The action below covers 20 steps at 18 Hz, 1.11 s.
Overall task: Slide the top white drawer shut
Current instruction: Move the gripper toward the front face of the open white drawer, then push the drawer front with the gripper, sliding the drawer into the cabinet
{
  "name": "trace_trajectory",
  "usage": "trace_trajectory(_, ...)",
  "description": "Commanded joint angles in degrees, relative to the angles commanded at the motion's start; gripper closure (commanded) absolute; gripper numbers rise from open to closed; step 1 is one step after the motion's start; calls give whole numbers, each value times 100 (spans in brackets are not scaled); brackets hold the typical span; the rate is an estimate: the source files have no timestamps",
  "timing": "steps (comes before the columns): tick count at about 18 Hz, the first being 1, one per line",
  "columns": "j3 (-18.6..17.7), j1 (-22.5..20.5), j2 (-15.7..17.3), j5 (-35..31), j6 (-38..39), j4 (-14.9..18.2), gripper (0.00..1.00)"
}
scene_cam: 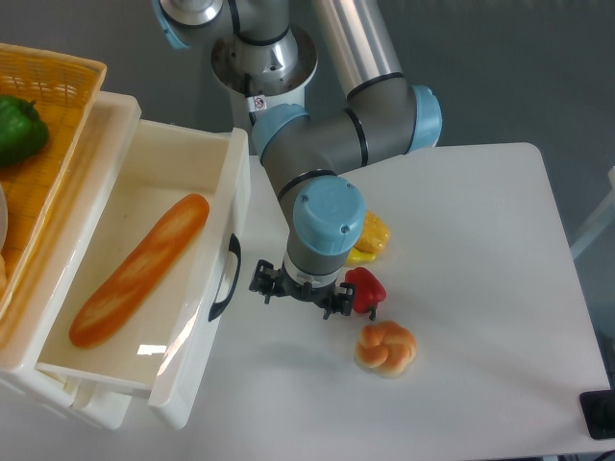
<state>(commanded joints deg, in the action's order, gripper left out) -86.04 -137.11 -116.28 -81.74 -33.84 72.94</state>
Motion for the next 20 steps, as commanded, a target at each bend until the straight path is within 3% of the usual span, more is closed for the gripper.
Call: trace_trajectory(20, 0, 61, 123, 334, 18, 159, 0)
